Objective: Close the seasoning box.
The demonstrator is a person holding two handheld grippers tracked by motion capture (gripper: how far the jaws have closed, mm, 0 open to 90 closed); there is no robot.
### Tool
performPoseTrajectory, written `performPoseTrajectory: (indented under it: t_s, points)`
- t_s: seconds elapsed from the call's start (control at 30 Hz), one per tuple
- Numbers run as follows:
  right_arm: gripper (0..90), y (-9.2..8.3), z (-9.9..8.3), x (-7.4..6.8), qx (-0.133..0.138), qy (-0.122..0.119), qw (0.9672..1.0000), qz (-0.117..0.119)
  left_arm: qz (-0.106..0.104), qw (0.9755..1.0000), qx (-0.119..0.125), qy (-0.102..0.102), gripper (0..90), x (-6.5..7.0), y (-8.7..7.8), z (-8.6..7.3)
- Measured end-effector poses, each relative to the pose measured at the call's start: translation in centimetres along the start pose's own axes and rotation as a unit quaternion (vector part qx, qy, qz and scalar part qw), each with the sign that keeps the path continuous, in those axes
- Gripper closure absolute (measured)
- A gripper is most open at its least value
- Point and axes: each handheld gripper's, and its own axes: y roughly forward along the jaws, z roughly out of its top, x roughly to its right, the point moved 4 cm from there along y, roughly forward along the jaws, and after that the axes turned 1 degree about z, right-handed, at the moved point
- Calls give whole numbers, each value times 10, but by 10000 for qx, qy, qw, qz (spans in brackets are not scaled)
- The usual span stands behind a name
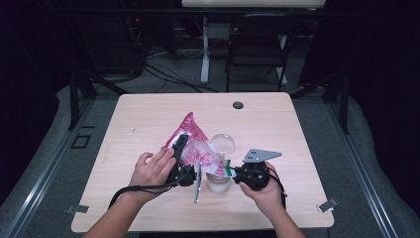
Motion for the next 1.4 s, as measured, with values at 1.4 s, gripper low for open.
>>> performPoseTrajectory:
  t_s: [1.4]
  points:
    - [900,3,-3,1,-142,-15,9999,21,-216,9984,94,504,611,-3,3,1]
